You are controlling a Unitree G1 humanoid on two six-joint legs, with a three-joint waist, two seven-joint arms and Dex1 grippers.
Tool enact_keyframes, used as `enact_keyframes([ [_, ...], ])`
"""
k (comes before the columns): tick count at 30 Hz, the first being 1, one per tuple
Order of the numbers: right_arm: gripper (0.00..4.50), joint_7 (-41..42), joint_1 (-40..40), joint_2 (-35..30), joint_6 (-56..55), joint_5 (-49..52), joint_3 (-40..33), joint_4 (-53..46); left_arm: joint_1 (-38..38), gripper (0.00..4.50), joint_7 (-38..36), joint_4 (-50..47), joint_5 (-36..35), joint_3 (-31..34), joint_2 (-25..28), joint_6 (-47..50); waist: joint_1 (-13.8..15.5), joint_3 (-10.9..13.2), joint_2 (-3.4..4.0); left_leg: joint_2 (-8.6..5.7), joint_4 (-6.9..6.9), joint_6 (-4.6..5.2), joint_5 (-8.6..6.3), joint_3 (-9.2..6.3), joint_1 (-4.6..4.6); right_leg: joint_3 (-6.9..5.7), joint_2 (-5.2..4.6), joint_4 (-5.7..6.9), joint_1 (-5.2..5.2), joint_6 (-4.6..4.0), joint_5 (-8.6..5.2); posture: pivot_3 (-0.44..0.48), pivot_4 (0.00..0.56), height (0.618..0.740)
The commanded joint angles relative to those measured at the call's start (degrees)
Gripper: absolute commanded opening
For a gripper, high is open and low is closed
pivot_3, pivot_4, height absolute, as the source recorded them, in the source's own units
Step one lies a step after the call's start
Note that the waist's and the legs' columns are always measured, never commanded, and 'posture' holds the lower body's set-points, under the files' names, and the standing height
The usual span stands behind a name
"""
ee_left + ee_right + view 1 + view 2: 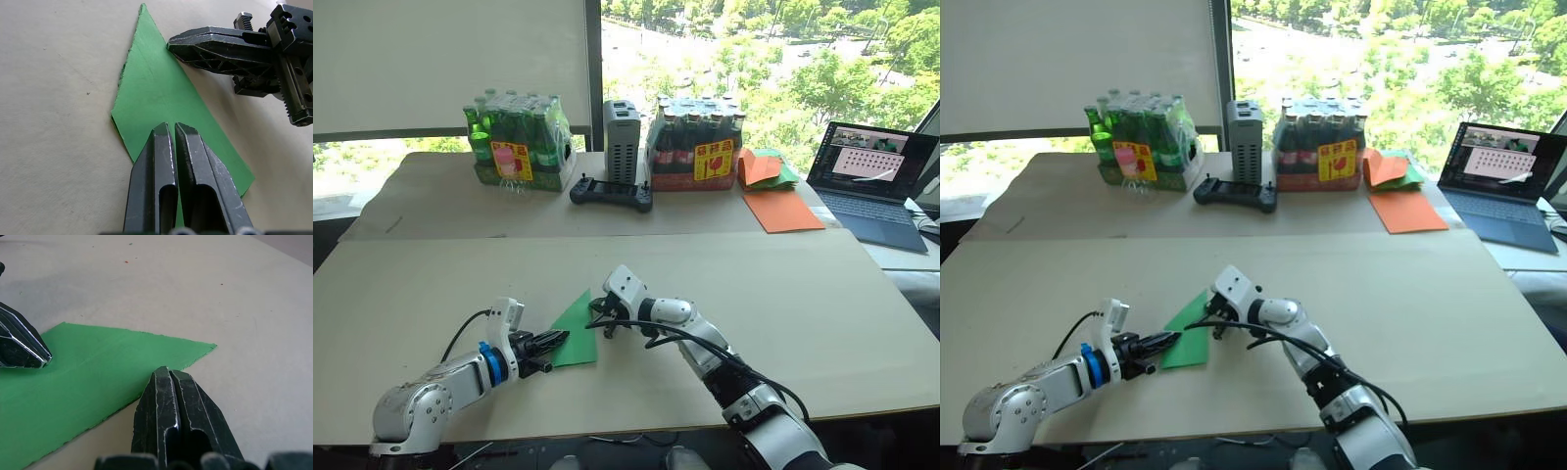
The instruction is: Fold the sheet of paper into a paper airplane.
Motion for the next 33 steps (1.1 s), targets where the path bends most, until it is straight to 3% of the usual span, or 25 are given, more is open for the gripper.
enact_keyframes([
  [1, 0.00, 0.0, -1.2, 1.5, -1.1, 0.1, -0.4, 0.3, 0.3, 0.24, 0.4, -0.8, -0.2, -0.3, -0.3, 0.6, 0.0, 0.0, 0.00, 0.00, 0.00, 0.00, 0.00, 0.00, 0.00, 0.00, 0.00, 0.00, 0.00, 0.00, 0.00, 0.000, 0.150, 0.727],
  [18, 0.00, -2.2, -4.5, 5.2, -4.5, 1.9, -4.7, 2.2, 1.3, 0.24, 1.2, -1.5, -0.6, 0.3, -0.9, 0.4, -0.1, 0.0, 0.01, 0.00, 0.00, 0.00, 0.00, 0.00, -0.06, 0.00, -0.01, -0.01, -0.05, 0.00, 0.00, 0.000, 0.150, 0.727],
  [33, 0.00, -3.6, -6.1, 6.5, -4.9, -2.0, -2.5, 9.3, 1.3, 0.24, 1.3, -1.7, -0.8, 0.6, -0.9, 0.4, -0.2, 0.0, 0.02, 0.00, 0.00, 0.00, 0.00, 0.00, -0.06, 0.00, -0.01, -0.01, -0.06, 0.00, 0.00, 0.000, 0.150, 0.727],
])
